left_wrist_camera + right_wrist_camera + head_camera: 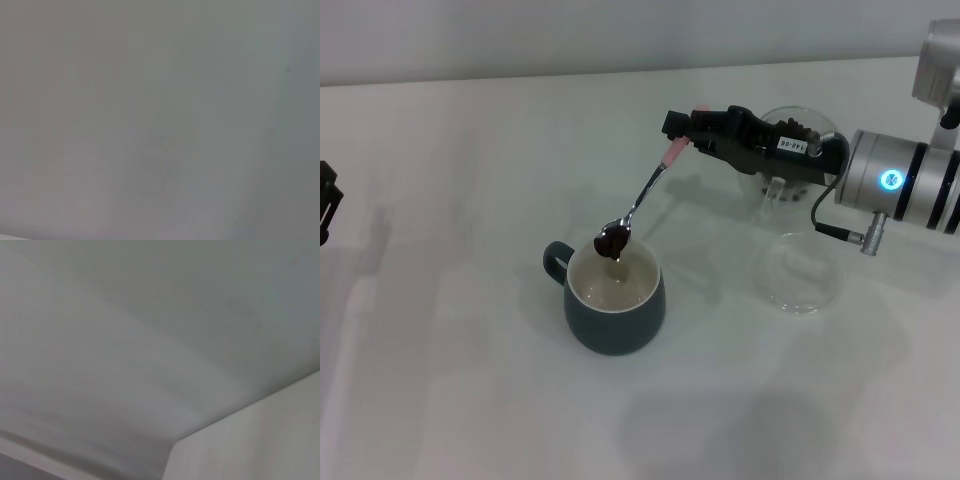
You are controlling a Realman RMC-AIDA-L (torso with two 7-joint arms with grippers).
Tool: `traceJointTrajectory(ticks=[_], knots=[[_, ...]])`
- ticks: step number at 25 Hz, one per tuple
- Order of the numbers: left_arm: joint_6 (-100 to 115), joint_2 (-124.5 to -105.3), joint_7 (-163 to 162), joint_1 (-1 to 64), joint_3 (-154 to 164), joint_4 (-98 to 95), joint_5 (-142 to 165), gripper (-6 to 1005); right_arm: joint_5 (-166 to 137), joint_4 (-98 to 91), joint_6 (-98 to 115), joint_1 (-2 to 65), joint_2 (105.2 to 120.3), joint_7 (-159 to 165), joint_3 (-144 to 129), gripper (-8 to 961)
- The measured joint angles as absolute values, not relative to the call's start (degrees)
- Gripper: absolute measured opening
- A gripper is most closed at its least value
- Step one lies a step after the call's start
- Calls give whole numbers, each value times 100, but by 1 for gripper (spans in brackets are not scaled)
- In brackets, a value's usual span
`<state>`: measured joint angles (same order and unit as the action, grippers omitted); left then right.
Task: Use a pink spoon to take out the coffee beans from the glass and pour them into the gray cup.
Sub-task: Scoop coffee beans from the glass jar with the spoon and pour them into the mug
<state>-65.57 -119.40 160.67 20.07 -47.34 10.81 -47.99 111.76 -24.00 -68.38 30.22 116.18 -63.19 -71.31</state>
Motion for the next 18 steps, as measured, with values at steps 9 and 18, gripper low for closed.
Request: traceJointTrajectory(ticks=[9,18], knots=[[-6557,-11931,16066,2021,-4759,1081,-4799,800,11312,-2442,-6900,2987,11619,-7203,-7382,195],[-6556,-11926,16067,2031,-4764,1068,-4814,801,11332,-2720,-7305,2934,11619,-8606,-7560,200]])
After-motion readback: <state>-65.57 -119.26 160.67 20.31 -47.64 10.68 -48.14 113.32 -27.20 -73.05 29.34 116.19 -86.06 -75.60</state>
